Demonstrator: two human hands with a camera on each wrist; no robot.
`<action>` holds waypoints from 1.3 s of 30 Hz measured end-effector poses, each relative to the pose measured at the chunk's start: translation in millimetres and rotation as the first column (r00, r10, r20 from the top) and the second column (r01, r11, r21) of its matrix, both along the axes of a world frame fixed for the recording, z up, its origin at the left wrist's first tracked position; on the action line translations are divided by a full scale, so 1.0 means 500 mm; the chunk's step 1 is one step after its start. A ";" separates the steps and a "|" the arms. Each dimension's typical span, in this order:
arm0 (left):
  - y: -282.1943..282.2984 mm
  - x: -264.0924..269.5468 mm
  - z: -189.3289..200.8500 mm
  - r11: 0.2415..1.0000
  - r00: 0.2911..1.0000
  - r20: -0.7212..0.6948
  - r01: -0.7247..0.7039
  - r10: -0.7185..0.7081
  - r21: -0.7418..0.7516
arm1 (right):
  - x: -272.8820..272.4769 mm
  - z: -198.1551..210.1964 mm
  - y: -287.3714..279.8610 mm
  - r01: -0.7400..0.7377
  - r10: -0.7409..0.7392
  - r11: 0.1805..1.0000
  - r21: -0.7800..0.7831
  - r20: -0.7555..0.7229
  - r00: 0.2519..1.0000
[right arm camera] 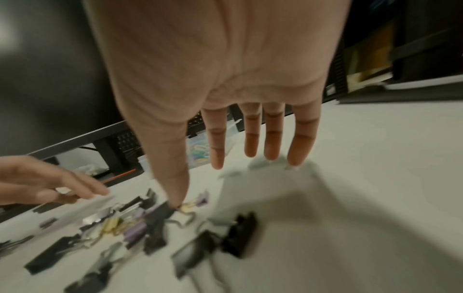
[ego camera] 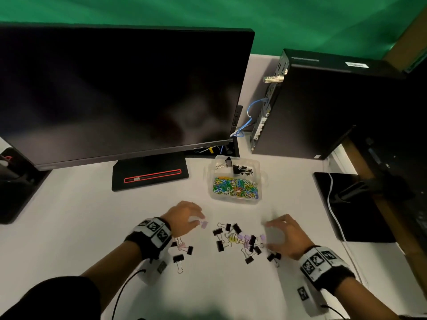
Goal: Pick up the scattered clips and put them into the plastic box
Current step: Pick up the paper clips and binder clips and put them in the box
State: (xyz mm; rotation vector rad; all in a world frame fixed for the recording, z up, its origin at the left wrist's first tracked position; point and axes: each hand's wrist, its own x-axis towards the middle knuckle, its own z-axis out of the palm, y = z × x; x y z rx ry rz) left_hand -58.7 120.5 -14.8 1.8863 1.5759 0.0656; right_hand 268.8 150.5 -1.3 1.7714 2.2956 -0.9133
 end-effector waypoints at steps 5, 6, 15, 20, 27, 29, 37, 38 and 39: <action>-0.051 -0.084 0.033 0.977 0.977 -0.112 -0.192 0.182 -0.090 | 0.050 0.007 -0.031 0.009 0.000 0.984 -0.180 0.048 0.999; -0.066 -0.095 0.033 0.973 0.971 -0.165 -0.196 0.175 -0.119 | 0.047 0.005 -0.037 0.007 0.003 0.983 -0.184 0.053 0.999; -0.128 -0.039 -0.012 0.978 0.977 -0.171 -0.149 0.124 -0.143 | -0.058 -0.020 -0.048 -0.118 0.110 0.986 -0.114 -0.074 0.991; -0.098 0.035 -0.018 0.985 0.987 -0.104 -0.131 0.120 -0.110 | -0.139 -0.036 -0.044 -0.179 0.170 0.981 -0.076 -0.108 0.979; -0.053 0.119 -0.014 0.989 0.993 -0.053 -0.112 0.107 -0.096 | -0.206 -0.053 -0.031 -0.217 0.204 0.974 -0.057 -0.175 0.963; -0.049 0.121 -0.012 0.988 0.992 -0.042 -0.122 0.119 -0.094 | -0.205 -0.056 -0.027 -0.221 0.207 0.974 -0.060 -0.181 0.962; -0.049 0.142 -0.006 0.994 0.985 -0.154 -0.093 0.084 -0.056 | -0.216 -0.050 -0.028 -0.210 0.202 0.976 -0.054 -0.125 0.971; -0.048 0.145 -0.004 0.995 0.982 -0.172 -0.088 0.077 -0.055 | -0.218 -0.049 -0.026 -0.217 0.210 0.975 -0.054 -0.110 0.971; -0.046 0.147 -0.002 0.995 0.979 -0.191 -0.082 0.070 -0.057 | -0.219 -0.049 -0.024 -0.219 0.212 0.974 -0.052 -0.110 0.971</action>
